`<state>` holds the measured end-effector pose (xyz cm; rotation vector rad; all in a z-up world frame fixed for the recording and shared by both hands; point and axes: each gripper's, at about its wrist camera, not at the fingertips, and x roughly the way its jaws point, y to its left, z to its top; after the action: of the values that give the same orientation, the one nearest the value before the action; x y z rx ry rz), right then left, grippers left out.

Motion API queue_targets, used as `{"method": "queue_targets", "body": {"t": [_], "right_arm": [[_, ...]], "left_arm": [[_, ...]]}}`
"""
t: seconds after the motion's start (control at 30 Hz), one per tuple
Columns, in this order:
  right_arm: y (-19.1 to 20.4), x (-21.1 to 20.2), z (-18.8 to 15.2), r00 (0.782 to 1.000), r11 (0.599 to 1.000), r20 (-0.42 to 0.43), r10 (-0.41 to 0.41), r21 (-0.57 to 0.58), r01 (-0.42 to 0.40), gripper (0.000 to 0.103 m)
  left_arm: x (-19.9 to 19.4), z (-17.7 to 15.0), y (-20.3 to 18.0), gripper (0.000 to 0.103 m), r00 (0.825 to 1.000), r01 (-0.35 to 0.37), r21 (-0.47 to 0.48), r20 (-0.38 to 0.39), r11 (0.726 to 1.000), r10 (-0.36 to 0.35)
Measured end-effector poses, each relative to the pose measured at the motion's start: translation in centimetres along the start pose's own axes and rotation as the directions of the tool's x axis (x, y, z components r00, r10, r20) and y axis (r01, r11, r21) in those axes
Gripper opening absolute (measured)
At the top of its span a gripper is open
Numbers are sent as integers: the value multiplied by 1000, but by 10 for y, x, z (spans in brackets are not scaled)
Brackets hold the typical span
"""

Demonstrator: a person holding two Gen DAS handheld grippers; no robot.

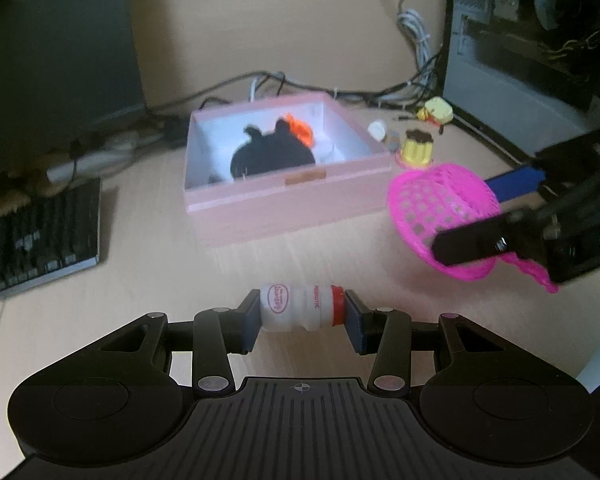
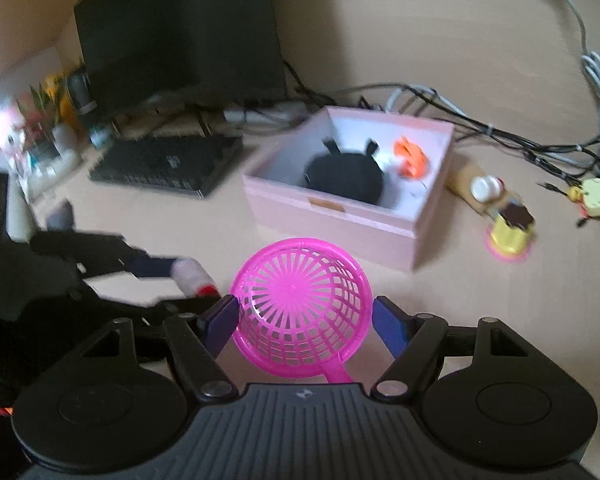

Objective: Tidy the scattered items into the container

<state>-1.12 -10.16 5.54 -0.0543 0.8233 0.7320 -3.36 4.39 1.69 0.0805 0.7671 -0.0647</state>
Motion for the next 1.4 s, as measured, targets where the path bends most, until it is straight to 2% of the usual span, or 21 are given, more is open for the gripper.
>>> {"method": "queue_targets", "body": {"t": [0.1,0.23,0.37,0.47,0.57,0.67,0.77,0.83,0.9,0.93,1.0,1.13,1.2,1.23,1.3,1.37,1.4], "right_arm": [[-3,-6,26,998,998,47,36,52,-39,74],[-17,-14,69,985,986,157,74,135,-95,74],[-39,-14,112,960,972,276,57,202,-116,74],[-63,-1,139,944,947,327,45,288,-145,74],[-91,25,159,940,903,336,58,384,-193,74],[-112,59,171,945,873,323,52,445,-200,75],[-131,93,171,955,828,293,50,522,-203,85],[-142,102,164,958,802,281,56,559,-211,85],[-150,101,154,962,804,274,3,571,-165,85],[-155,97,149,961,814,274,-38,567,-129,85],[-166,88,138,952,831,273,-136,554,-40,85],[-181,66,113,901,837,246,-359,511,194,85],[-186,57,99,871,833,228,-435,470,293,85],[-186,56,93,863,833,217,-456,445,329,84],[-187,55,81,863,839,188,-469,400,369,77],[-185,60,71,881,856,155,-447,359,371,64],[-183,65,67,890,868,143,-432,335,368,61]], "left_arm": [[-2,17,10,47,999,18,-3,34,1000,-18],[0,55,27,47,994,25,-7,111,1000,-24],[9,96,42,47,980,20,4,196,1000,-21],[27,125,57,47,974,30,-19,225,999,-25],[54,148,70,47,974,53,-61,224,997,-38],[84,162,78,47,977,58,-82,210,995,-40],[114,170,88,49,984,77,-129,168,989,-55],[124,167,92,57,986,91,-152,149,984,-69],[123,161,92,65,988,90,-144,141,986,-69],[120,156,90,71,988,87,-138,137,987,-68],[110,145,83,76,987,99,-123,136,987,-82],[83,124,62,86,978,157,-78,151,985,-144],[77,115,52,86,972,198,-64,139,978,-188],[76,112,46,88,970,217,-59,129,974,-208],[75,104,35,91,966,242,-47,109,969,-236],[74,97,25,92,965,250,-46,91,967,-246],[74,94,20,92,964,257,-50,81,965,-252]]}}
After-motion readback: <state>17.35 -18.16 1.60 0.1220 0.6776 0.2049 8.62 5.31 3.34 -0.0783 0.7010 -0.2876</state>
